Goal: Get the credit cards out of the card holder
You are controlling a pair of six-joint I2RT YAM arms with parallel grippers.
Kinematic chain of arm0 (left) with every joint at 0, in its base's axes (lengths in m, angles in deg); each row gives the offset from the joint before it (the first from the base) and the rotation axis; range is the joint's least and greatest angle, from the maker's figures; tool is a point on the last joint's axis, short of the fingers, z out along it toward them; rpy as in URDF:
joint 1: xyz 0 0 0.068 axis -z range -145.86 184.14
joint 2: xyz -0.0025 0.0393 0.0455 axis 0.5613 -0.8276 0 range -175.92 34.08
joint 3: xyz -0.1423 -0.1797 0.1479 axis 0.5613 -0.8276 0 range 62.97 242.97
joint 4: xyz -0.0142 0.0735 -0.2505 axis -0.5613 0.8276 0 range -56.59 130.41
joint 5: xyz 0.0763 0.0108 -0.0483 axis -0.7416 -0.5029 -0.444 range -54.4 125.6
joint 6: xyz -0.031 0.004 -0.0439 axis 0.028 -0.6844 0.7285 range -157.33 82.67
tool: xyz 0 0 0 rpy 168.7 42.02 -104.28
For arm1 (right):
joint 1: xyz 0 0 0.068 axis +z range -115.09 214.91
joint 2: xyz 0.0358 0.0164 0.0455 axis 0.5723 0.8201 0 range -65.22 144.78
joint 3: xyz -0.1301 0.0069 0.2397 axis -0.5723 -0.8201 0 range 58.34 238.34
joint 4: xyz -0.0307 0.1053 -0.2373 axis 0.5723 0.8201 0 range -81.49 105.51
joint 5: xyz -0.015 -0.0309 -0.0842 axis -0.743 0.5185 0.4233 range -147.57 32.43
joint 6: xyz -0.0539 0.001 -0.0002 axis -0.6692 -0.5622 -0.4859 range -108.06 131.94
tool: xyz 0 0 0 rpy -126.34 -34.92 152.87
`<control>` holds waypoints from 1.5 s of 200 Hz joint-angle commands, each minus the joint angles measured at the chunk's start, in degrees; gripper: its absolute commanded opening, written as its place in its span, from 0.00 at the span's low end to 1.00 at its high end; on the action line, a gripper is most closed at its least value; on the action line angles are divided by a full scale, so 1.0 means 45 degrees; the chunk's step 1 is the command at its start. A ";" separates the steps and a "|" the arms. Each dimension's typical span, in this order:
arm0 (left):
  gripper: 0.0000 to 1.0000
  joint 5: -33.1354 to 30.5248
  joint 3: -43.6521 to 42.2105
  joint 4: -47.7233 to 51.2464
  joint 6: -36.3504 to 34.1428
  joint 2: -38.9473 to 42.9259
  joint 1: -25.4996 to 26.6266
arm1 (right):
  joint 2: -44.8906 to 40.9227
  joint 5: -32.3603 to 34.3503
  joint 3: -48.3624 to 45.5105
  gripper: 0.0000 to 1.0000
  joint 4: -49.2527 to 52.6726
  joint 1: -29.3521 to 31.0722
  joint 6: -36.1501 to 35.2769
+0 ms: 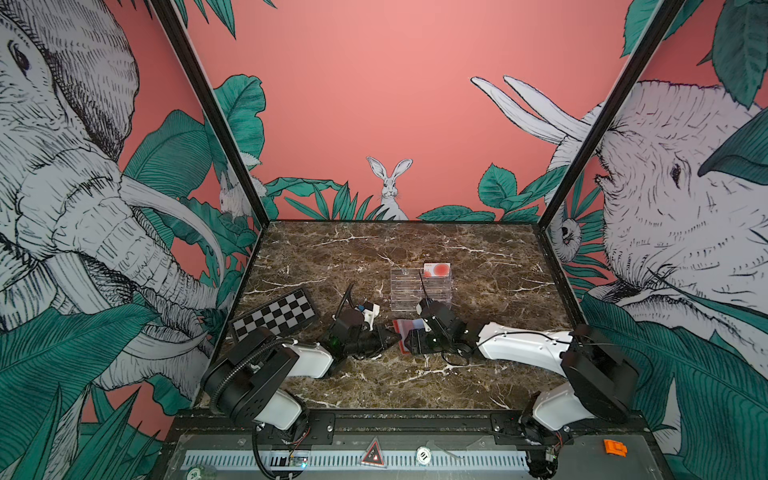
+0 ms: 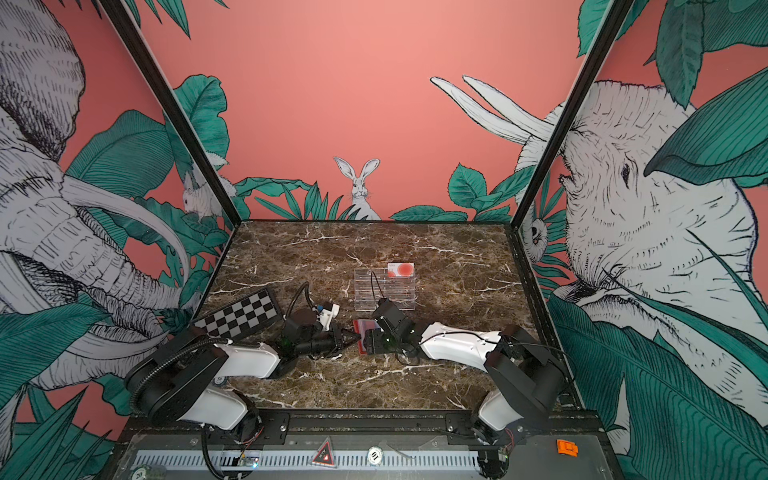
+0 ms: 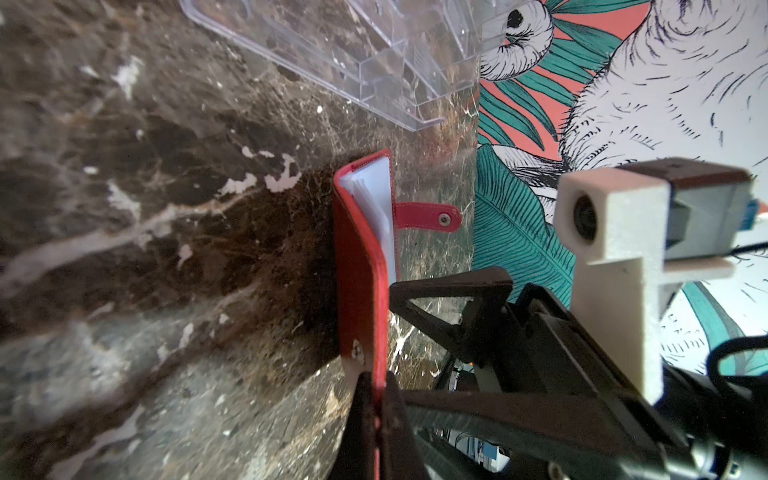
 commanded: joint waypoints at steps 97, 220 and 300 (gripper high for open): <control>0.00 0.0427 0.0306 -0.0482 -0.0167 -0.0058 0.0024 | 0.0543 0.2108 0.1220 0.64 0.2637 0.0366 -0.0229; 0.00 0.0423 0.0244 -0.0539 -0.0189 -0.0024 0.0023 | -0.0496 0.2018 0.0925 0.64 0.1154 0.1155 -0.0181; 0.00 0.0423 0.0225 -0.0584 -0.0203 -0.0023 0.0021 | -0.0066 0.2238 0.0792 0.64 0.1119 0.1215 -0.0018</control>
